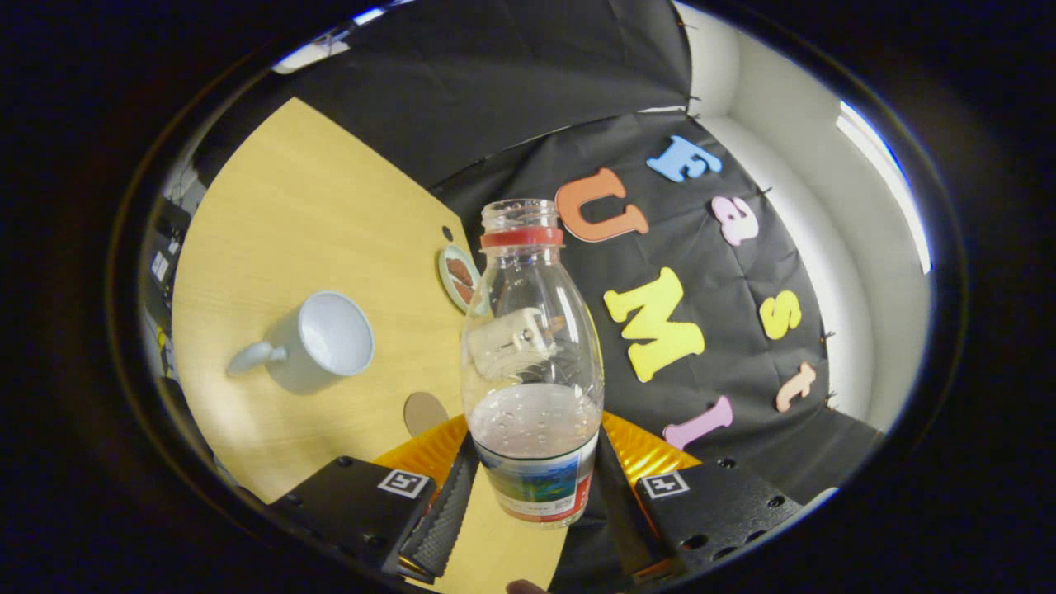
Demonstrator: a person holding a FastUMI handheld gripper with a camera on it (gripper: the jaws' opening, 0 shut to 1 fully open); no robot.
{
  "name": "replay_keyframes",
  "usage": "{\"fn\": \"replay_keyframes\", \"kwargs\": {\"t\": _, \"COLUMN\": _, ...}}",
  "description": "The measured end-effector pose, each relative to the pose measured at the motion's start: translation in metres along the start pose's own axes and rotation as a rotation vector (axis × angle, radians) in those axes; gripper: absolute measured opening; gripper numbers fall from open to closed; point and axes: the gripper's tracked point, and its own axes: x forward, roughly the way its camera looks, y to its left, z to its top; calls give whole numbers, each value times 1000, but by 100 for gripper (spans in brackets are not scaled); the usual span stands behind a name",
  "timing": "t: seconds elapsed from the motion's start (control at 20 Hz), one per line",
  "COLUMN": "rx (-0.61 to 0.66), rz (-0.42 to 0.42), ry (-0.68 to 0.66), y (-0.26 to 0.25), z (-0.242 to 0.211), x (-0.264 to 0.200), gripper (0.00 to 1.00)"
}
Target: Take the bottle from table, then pour the juice into the cup, finally place the bottle on the coaster
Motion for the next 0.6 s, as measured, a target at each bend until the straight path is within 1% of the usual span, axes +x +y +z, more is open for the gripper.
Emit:
{"fn": "replay_keyframes", "kwargs": {"t": 0.2, "rx": 298, "rz": 0, "ry": -18, "y": -29, "z": -5, "x": 1, "gripper": 79}}
{"fn": "replay_keyframes", "kwargs": {"t": 0.25, "rx": 386, "rz": -5, "ry": -26, "y": -38, "z": -6, "x": 0, "gripper": 79}}
{"fn": "replay_keyframes", "kwargs": {"t": 0.4, "rx": 661, "rz": 21, "ry": -74, "y": -59, "z": 6, "x": 6, "gripper": 78}}
{"fn": "replay_keyframes", "kwargs": {"t": 0.45, "rx": 721, "rz": 23, "ry": -87, "y": -65, "z": 11, "x": 10, "gripper": 78}}
{"fn": "replay_keyframes", "kwargs": {"t": 0.5, "rx": 755, "rz": 11, "ry": -93, "y": -74, "z": 10, "x": 15, "gripper": 78}}
{"fn": "replay_keyframes", "kwargs": {"t": 0.6, "rx": 787, "rz": -18, "ry": -109, "y": -91, "z": 14, "x": 26, "gripper": 78}}
